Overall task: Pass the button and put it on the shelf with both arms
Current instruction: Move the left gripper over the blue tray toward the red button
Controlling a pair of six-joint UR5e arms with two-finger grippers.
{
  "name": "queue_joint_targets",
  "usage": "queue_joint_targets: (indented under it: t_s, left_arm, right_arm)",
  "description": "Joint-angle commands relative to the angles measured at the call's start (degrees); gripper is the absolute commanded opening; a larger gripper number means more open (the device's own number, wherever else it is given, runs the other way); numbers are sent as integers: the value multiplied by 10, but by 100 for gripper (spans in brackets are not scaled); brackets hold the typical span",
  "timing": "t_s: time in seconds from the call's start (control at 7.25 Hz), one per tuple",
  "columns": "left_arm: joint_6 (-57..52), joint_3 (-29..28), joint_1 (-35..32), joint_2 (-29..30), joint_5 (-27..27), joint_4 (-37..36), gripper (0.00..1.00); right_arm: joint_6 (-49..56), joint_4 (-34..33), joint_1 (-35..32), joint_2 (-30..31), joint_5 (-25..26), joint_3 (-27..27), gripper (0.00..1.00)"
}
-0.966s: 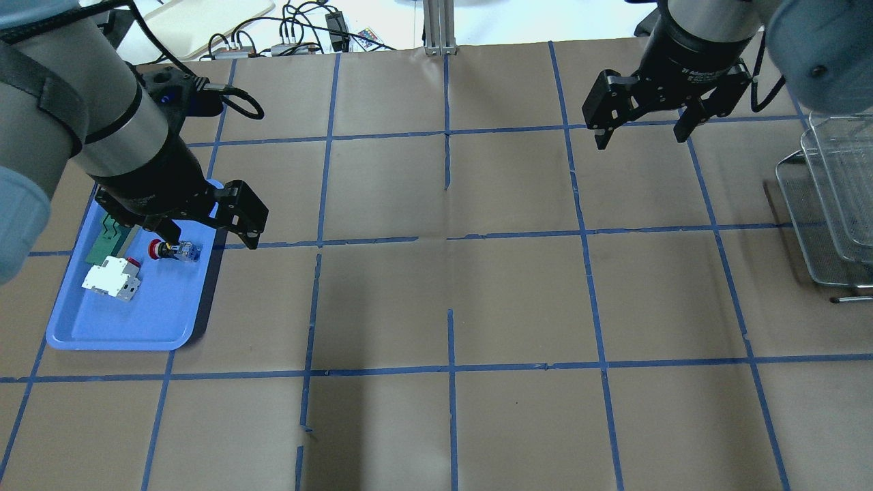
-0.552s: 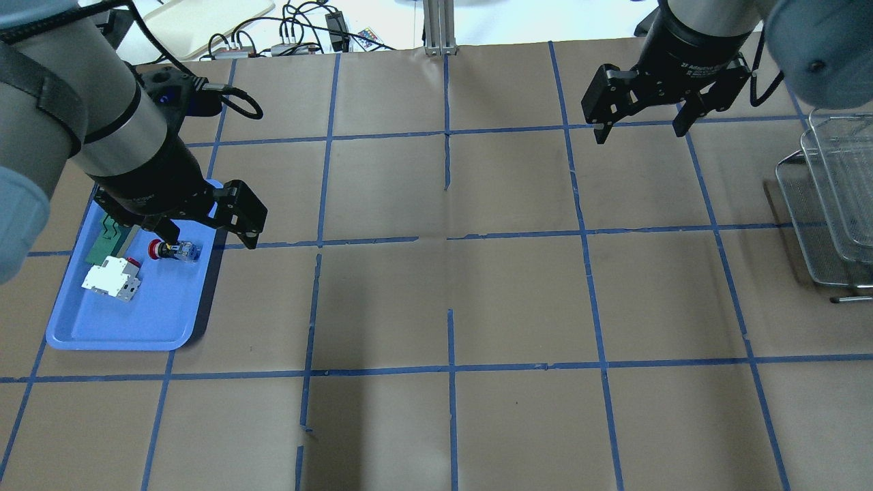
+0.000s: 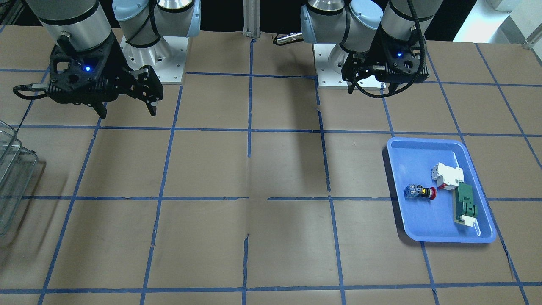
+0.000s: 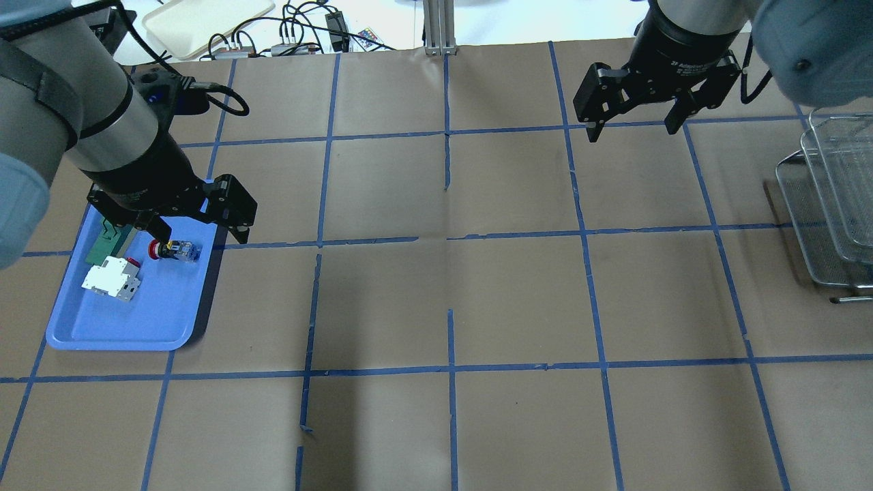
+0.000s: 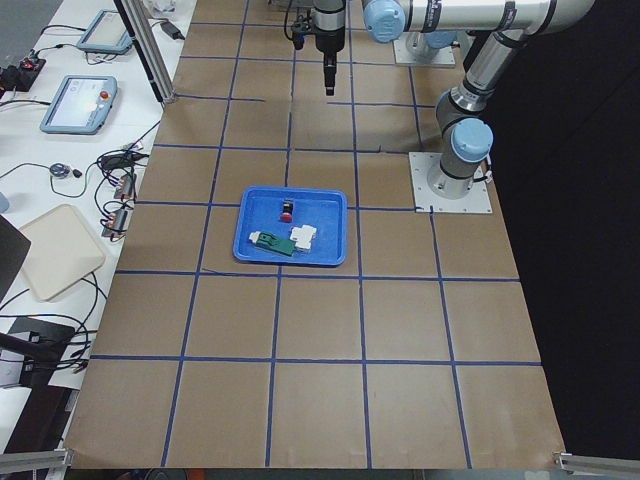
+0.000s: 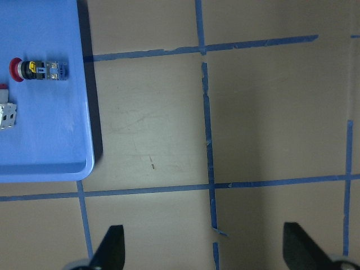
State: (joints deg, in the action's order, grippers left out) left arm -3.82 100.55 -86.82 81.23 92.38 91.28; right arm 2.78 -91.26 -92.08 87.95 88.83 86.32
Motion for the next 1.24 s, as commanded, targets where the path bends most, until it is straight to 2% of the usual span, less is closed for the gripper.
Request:
queue_joint_targets:
  t_s: [0.0,0.41,0.83,1.1]
  left_arm:
    - [5,2,11,1,0,-1,100]
    - [13,10,17,0,0,-1,100]
    - [49,26,142,11,-3,-74,100]
    - [80,39,234,44,-10,-110,100]
  right_arm:
    - [-1,-2,-6,-1,0,-1,100]
    - [8,-4,0,-7,4,-3,100]
    - [6,-1,-1,-4,3,0,100]
    - [7,-1,0,-7,3,3,100]
